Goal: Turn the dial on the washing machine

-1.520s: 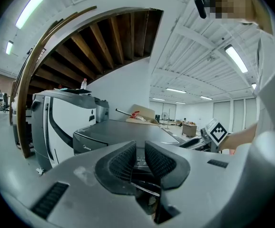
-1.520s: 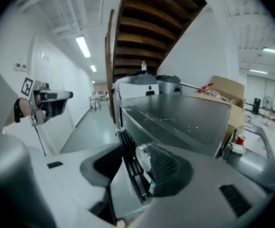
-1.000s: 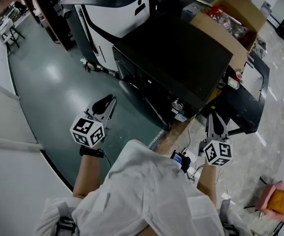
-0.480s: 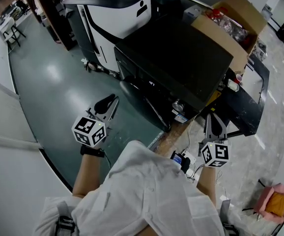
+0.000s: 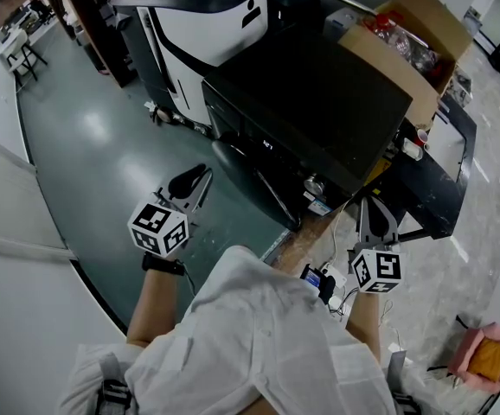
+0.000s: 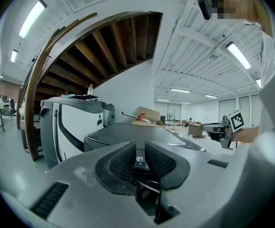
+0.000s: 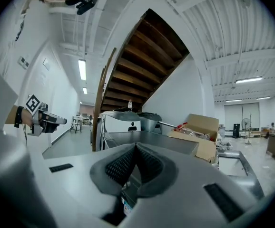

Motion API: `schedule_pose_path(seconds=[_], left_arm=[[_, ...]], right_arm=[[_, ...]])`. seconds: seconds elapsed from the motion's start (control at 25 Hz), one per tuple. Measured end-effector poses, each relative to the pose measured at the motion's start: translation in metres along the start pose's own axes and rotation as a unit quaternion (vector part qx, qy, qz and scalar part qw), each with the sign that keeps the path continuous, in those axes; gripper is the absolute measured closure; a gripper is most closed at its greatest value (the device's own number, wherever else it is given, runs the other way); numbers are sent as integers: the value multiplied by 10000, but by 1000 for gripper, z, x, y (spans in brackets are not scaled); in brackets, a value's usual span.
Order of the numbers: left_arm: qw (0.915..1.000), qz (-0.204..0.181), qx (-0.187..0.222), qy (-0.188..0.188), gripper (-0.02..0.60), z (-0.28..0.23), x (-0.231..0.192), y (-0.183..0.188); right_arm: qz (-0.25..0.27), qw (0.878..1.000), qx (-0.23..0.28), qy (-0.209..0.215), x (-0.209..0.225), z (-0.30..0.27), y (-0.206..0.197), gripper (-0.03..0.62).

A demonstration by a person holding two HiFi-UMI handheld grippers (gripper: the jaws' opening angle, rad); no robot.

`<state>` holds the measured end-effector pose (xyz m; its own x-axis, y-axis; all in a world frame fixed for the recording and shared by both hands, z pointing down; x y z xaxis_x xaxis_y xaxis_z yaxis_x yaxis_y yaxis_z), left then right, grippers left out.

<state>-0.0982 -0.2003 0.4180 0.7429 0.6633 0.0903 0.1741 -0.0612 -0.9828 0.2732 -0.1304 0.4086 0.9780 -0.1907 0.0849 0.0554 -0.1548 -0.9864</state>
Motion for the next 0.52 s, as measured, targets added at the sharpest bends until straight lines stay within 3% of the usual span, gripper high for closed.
schedule_pose_path(seconds=[0.52], left_arm=[[10000,-36,-7,-53,522,1,5,1]], right_arm=[[-42,10000,-21,12,-2,3,-5,594]])
Point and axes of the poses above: the fingertips, and each gripper's own axes: z backward along the fingers, x to its right, y out of its top, the point moved 4 cm from there along z, backward along the fingers, and after that the axes turned 11 degrees about -z, right-handed, at the moved point
